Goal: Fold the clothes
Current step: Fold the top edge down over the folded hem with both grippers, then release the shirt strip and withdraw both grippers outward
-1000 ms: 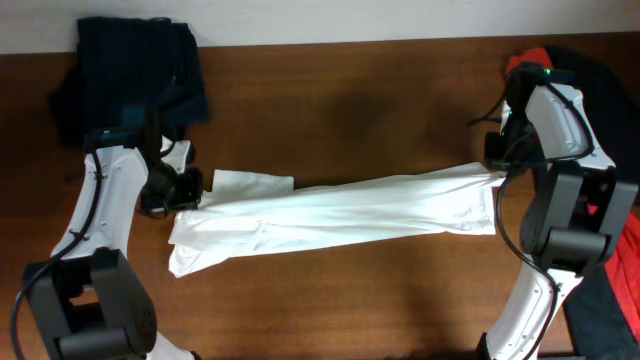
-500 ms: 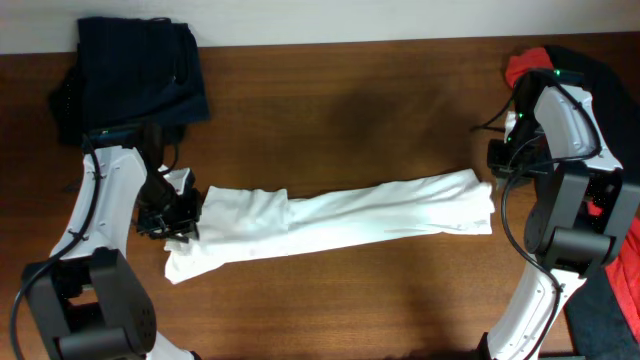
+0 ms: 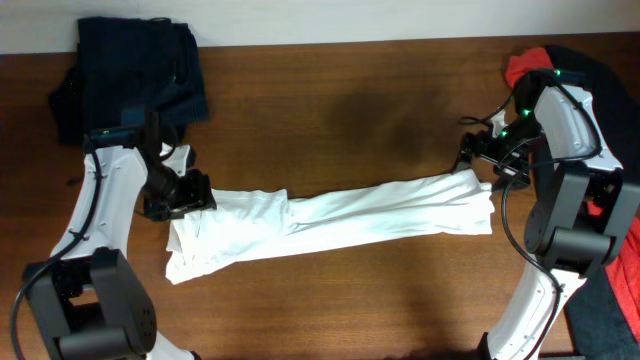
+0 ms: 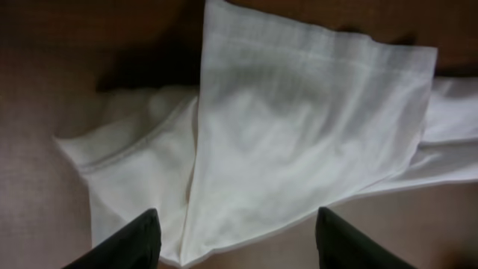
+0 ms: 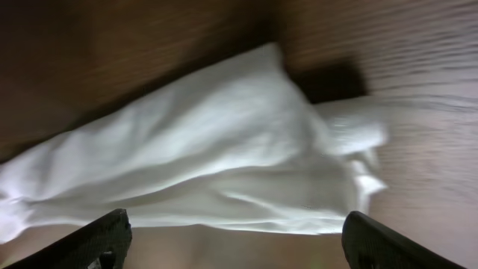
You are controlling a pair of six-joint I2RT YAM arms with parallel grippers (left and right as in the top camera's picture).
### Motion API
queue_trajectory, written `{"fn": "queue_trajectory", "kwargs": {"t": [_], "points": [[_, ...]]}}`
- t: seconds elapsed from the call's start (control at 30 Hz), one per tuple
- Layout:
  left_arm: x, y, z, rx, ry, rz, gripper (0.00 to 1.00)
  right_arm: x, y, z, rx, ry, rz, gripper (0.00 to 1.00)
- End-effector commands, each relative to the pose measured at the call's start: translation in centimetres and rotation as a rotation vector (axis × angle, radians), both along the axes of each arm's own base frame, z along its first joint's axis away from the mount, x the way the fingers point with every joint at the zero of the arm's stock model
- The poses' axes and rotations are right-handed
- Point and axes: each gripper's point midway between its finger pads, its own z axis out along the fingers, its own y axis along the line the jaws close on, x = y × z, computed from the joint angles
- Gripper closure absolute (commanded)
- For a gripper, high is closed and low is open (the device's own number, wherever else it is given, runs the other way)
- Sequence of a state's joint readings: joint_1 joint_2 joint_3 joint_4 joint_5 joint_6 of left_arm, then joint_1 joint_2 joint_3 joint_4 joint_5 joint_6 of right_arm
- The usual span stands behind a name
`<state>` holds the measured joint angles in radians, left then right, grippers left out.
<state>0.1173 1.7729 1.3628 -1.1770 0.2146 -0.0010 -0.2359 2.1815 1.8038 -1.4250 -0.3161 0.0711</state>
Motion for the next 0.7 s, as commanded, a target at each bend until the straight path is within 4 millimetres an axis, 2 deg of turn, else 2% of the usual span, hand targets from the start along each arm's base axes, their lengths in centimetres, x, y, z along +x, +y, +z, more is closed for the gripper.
{"fn": "queue_trajectory", "kwargs": {"t": [0.0, 0.07, 0.1, 0.13, 0.17, 0.2, 0.23, 0.3, 0.37, 0.43, 0.53, 0.67], "points": [[3.1, -0.3, -0.2, -0.014, -0.14, -0.08, 0.34, 1.9, 2.2, 0.7, 0.09, -0.079, 0.003, 0.05], [3.1, -1.2, -1.5, -0.072, -0.104, -0.079, 0.34, 2.2, 3.2, 0.7, 0.088, -0.093, 0.033, 0.06], [2.7, -1.8, -1.8, -0.111, -0.079, -0.078, 0.4, 2.2, 3.7, 0.7, 0.088, -0.091, 0.046, 0.06], [2.2, -2.7, -2.1, -0.166, -0.044, -0.077, 0.51, 2.1, 4.3, 0.7, 0.089, -0.088, 0.06, 0.12], [1.5, -3.8, -2.4, -0.222, -0.003, -0.076, 0.74, 2.0, 5.3, 0.7, 0.091, -0.082, 0.085, 0.28], [0.7, -4.4, -2.7, -0.235, 0.042, -0.082, 0.82, 1.8, 6.1, 0.6, 0.081, -0.074, 0.111, 0.44], [0.1, -4.6, -2.7, -0.235, 0.068, -0.086, 0.85, 1.6, 6.4, 0.5, 0.06, -0.067, 0.133, 0.54], [-0.7, -4.6, -2.9, -0.219, 0.111, -0.075, 0.89, 1.1, 6.4, -0.1, -0.025, -0.04, 0.181, 0.71], [-1.5, -3.2, -3.8, -0.129, 0.155, -0.032, 0.92, 0.5, 5.9, -0.8, -0.119, 0.009, 0.14, 0.82], [-2.7, -3.0, -4.7, -0.112, 0.204, 0.005, 0.99, -0.6, 6.3, -1.3, -0.124, 0.059, 0.12, 0.92], [-4.0, -2.8, -6.7, -0.1, 0.258, 0.014, 0.99, -1.7, 6.3, -2.4, -0.122, 0.095, 0.117, 0.95], [-5.2, -1.1, -9.2, -0.059, 0.368, 0.079, 0.99, -3.4, 5.8, -4.2, -0.151, 0.149, 0.105, 0.96]]}}
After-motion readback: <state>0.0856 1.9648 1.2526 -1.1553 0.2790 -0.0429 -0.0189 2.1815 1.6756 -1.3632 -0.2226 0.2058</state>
